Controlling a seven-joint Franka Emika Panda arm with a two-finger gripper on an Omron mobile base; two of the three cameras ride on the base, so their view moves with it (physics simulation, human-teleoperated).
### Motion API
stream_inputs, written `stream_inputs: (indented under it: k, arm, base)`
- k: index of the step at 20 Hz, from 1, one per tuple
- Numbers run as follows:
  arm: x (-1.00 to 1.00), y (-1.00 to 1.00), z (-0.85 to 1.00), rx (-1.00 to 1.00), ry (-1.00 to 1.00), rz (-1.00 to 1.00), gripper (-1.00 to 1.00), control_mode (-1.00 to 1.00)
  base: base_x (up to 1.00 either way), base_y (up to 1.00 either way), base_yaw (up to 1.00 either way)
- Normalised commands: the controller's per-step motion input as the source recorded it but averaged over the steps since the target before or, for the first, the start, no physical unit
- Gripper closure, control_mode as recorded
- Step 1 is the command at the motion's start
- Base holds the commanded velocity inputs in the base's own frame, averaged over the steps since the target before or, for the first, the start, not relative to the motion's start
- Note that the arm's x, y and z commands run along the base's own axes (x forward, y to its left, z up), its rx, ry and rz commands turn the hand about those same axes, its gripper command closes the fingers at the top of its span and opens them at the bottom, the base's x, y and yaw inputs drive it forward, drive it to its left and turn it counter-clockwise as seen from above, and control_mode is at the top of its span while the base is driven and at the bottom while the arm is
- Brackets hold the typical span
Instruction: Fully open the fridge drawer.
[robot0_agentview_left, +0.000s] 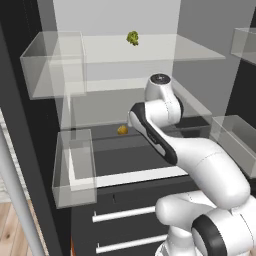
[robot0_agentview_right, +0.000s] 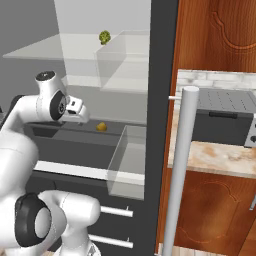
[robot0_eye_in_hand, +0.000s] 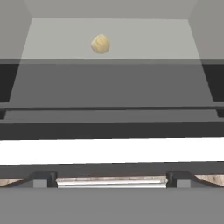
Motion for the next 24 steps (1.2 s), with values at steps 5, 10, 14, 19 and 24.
stream_inputs:
  k: [5,10,14,19,24]
  arm:
    - [0.15,0.00,-0.23,0.09,-0.01,0.00,-1.00,-1.00]
    - [0.32,0.06,-0.23,0.06,-0.03,-0.02,-1.00,-1.00]
    - [0.43,0.04,-0.22,0.08,0.00,-0.04,-1.00,-1.00]
    - [0.37,0.00,-0.26,0.04,0.00,-0.04,-1.00,-1.00]
    - [0.25,0.05,-0.29,0.00,0.00,-0.01,-1.00,-1.00]
  base:
    - [0.00,0.00,0.00]
    - [0.00,0.00,0.00]
    - [0.00,0.00,0.00]
    - [0.00,0.00,0.00]
    - [0.00,0.00,0.00]
